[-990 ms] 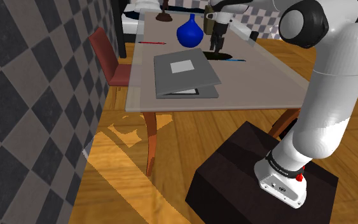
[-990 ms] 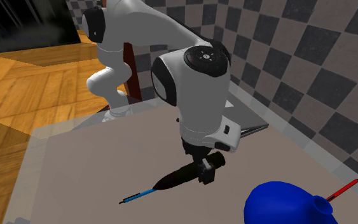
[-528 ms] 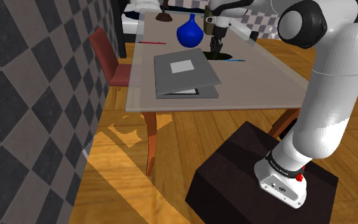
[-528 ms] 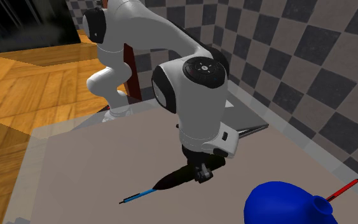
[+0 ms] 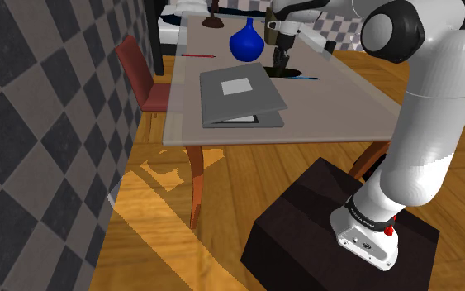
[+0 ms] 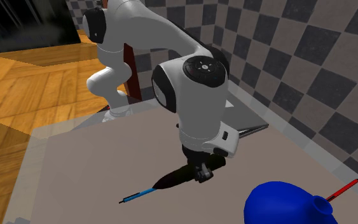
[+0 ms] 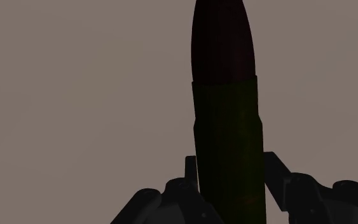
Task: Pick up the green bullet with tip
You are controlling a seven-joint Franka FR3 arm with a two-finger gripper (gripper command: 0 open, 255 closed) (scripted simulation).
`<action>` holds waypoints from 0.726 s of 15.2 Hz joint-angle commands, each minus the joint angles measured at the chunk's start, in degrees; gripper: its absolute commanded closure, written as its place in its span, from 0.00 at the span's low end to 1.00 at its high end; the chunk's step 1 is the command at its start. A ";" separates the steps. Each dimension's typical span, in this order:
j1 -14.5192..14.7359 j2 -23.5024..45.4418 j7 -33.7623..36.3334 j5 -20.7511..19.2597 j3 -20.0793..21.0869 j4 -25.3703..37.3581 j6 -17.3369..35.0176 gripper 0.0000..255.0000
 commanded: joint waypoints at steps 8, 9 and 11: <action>-0.42 -0.47 0.70 -0.44 -0.26 5.88 -6.30 1.00; -0.50 -0.45 0.76 -0.45 -0.28 6.69 -7.07 1.00; -0.69 -0.36 0.88 -0.44 -0.32 8.37 -8.65 1.00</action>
